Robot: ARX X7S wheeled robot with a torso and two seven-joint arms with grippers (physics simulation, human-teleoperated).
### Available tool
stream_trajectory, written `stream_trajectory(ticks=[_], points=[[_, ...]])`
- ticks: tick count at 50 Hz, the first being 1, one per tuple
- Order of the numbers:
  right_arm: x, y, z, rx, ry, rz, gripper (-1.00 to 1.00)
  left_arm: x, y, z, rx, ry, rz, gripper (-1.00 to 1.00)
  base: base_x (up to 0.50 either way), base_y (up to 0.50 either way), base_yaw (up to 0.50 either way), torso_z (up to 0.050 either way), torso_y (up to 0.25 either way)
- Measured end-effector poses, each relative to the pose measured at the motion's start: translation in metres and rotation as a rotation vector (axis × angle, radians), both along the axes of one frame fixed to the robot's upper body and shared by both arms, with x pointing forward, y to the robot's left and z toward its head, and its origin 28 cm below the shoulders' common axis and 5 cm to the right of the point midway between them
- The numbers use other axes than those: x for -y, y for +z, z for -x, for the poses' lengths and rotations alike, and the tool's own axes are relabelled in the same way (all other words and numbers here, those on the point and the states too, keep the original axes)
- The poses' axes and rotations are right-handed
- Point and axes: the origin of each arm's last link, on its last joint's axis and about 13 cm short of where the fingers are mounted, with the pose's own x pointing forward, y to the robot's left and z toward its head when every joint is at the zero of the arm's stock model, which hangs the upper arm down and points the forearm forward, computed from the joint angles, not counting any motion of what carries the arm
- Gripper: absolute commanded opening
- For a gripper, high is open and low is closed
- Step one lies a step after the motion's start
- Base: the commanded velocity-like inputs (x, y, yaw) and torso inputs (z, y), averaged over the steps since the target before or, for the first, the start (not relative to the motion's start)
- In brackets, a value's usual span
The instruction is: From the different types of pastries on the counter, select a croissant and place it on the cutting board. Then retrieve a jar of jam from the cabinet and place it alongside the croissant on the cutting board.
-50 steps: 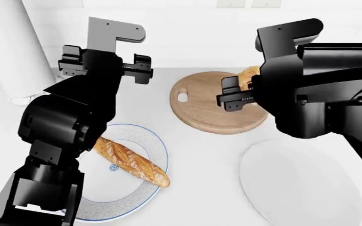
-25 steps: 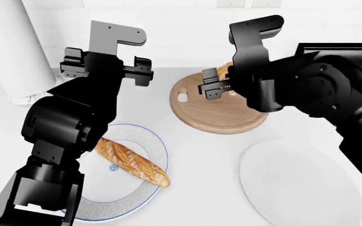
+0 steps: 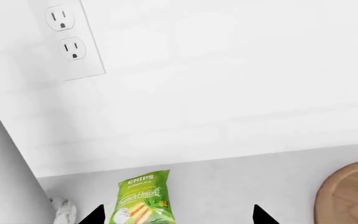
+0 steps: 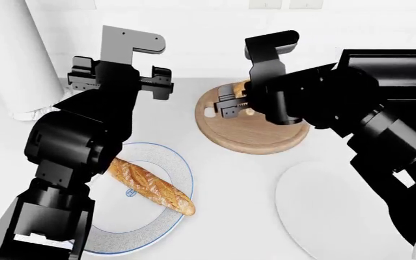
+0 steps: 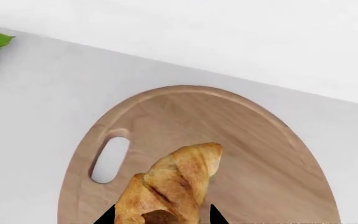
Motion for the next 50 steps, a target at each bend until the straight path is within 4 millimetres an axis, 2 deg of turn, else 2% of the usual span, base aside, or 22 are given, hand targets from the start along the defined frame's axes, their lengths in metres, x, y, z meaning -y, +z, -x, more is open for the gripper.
stream_trajectory(ticks=[13,29,30,50], points=[[0.000,-0.013,-0.009,-0.057,0.014,-0.021,-1.00,0.000,-0.001,-0.001,0.001,0.003,-0.007,1.00,0.00,0.00,0.00,0.000,0.000],[-0.001,-0.014,-0.010,-0.065,0.023,-0.016,-1.00,-0.001,-0.002,-0.004,-0.002,0.005,-0.007,1.00,0.00,0.00,0.00,0.000,0.000],[-0.001,-0.014,-0.010,-0.064,0.023,-0.015,1.00,-0.001,-0.002,-0.004,-0.003,0.005,-0.007,1.00,0.00,0.00,0.00,0.000,0.000],[0.001,-0.007,-0.007,-0.039,0.010,0.012,1.00,0.000,-0.002,-0.004,-0.004,0.000,-0.008,1.00,0.00,0.00,0.00,0.000,0.000]])
